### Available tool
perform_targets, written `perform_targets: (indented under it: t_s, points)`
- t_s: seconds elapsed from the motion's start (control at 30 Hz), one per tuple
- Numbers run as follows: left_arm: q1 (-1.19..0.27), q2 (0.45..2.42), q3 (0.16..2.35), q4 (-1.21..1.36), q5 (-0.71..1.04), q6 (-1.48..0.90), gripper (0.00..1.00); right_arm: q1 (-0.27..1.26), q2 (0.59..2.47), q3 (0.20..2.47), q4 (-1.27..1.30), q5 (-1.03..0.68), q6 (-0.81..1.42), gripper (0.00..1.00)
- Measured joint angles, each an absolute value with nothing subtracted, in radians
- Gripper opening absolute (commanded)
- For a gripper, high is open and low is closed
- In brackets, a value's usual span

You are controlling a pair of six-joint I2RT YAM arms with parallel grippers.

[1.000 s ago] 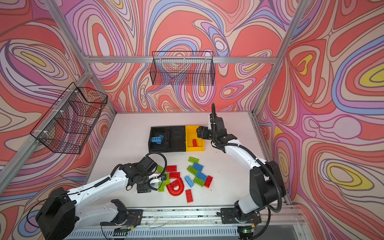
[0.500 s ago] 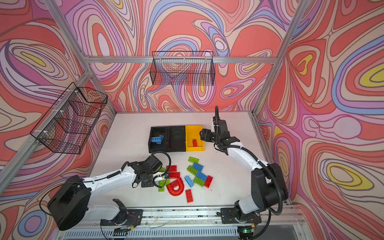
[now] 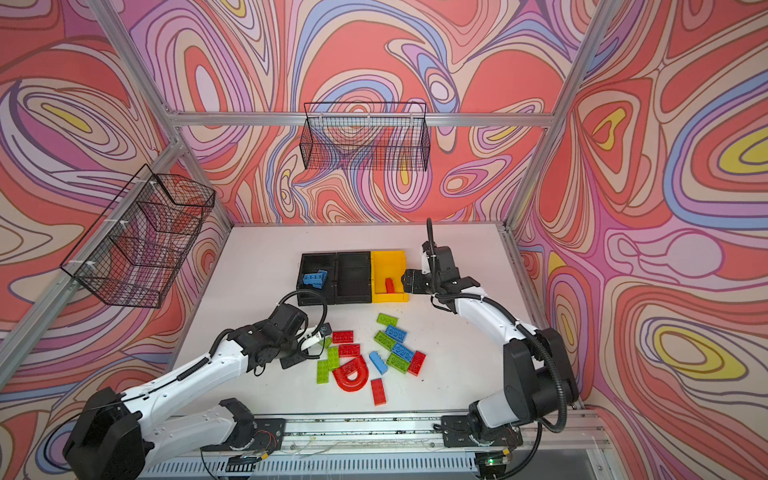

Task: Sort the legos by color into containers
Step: 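Close the left gripper on the blue brick near the green bricks, then drop the blue brick into the black bin while the right gripper moves toward red bricks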

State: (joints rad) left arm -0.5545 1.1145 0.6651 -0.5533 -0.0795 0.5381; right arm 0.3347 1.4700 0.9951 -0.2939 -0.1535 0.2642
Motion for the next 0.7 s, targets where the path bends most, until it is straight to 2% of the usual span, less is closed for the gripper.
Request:
perform_targets:
  t_s: [0.13, 0.3, 0.47, 0.53, 0.7]
  points:
    - [-0.471, 1.177, 0.828, -0.526, -0.086, 0.401, 0.29, 0.428, 1.457, 1.004, -0.341, -0.15, 0.193, 0.81]
    - [-0.443, 1.396, 1.065, -0.466, -0.135, 0.212, 0.33, 0.531, 1.475, 1.018, -0.386, -0.146, 0.148, 0.81]
    - [-0.396, 1.637, 1.255, -0.465, -0.159, 0.044, 0.35, 0.561, 1.487, 1.028, -0.421, -0.142, 0.143, 0.82]
    - [-0.379, 1.713, 1.311, -0.469, -0.162, -0.003, 0.41, 0.568, 1.487, 1.038, -0.432, -0.142, 0.142, 0.81]
    - [-0.368, 1.831, 1.399, -0.476, -0.182, -0.076, 0.69, 0.62, 1.495, 1.072, -0.485, -0.11, 0.126, 0.81]
